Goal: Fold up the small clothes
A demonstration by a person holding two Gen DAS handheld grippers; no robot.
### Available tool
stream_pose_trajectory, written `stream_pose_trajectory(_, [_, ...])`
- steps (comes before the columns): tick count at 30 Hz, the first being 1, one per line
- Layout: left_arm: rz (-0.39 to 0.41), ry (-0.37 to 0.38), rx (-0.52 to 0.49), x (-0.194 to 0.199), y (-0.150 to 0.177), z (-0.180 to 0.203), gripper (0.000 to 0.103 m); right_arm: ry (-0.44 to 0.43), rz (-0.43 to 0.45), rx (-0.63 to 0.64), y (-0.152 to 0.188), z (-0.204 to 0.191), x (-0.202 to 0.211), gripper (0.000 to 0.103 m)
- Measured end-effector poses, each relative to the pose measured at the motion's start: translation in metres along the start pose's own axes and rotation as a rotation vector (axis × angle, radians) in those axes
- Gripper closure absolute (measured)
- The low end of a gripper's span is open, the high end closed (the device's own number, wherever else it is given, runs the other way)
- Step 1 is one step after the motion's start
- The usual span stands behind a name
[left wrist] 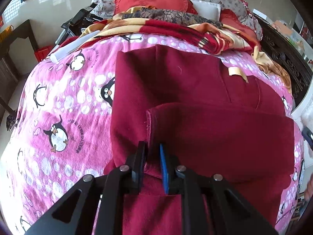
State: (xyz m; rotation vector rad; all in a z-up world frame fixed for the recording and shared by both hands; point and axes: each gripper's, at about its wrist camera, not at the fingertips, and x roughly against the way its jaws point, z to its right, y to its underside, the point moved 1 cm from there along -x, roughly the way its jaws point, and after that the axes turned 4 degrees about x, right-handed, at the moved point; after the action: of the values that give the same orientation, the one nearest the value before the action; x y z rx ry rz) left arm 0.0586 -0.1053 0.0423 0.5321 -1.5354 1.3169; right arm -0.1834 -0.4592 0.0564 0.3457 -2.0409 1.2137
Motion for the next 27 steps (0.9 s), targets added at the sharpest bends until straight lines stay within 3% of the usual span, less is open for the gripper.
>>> stream_pose_trajectory(3, [0.003, -0.016, -0.004, -0.003, 0.003, 0.001, 0.086, -0.070, -0.027, 0.062, 0.015, -0.021, 0.011, 0.097])
stream_pose_trajectory(5, [0.005, -0.028, -0.005, -0.006, 0.004, 0.002, 0.083, -0.091, -0.094, 0.093, 0.028, -0.031, 0.002, 0.097])
stream_pose_trajectory(8, [-0.008, -0.030, -0.002, -0.007, 0.008, 0.002, 0.079, 0.077, -0.176, 0.215, 0.047, -0.037, -0.027, 0.097])
stream_pose_trajectory(9, [-0.012, -0.024, -0.003, -0.003, 0.010, 0.001, 0.073, 0.173, -0.204, 0.246, 0.051, -0.033, -0.037, 0.097])
stream_pose_trajectory(13, [0.029, -0.013, -0.005, 0.021, 0.021, -0.007, 0.038, 0.119, -0.150, 0.126, 0.048, -0.016, -0.009, 0.097])
stream_pose_trajectory(16, [0.065, -0.036, -0.013, 0.034, 0.033, -0.012, 0.036, 0.064, -0.109, 0.100, 0.051, -0.017, 0.013, 0.097])
stream_pose_trajectory(20, [0.030, -0.043, -0.014, 0.031, 0.050, -0.013, 0.036, 0.007, -0.121, 0.179, 0.063, -0.046, 0.013, 0.096])
stream_pose_trajectory(22, [0.018, -0.049, -0.015, 0.032, 0.057, -0.013, 0.036, 0.044, -0.151, 0.266, 0.069, -0.062, -0.001, 0.096])
stream_pose_trajectory(24, [0.017, -0.043, -0.020, 0.038, 0.065, -0.013, 0.036, 0.120, -0.272, 0.321, 0.081, -0.067, -0.023, 0.096])
stream_pose_trajectory(27, [0.036, -0.048, -0.031, 0.051, 0.076, -0.016, 0.036, 0.125, -0.227, 0.322, 0.081, -0.071, -0.004, 0.095])
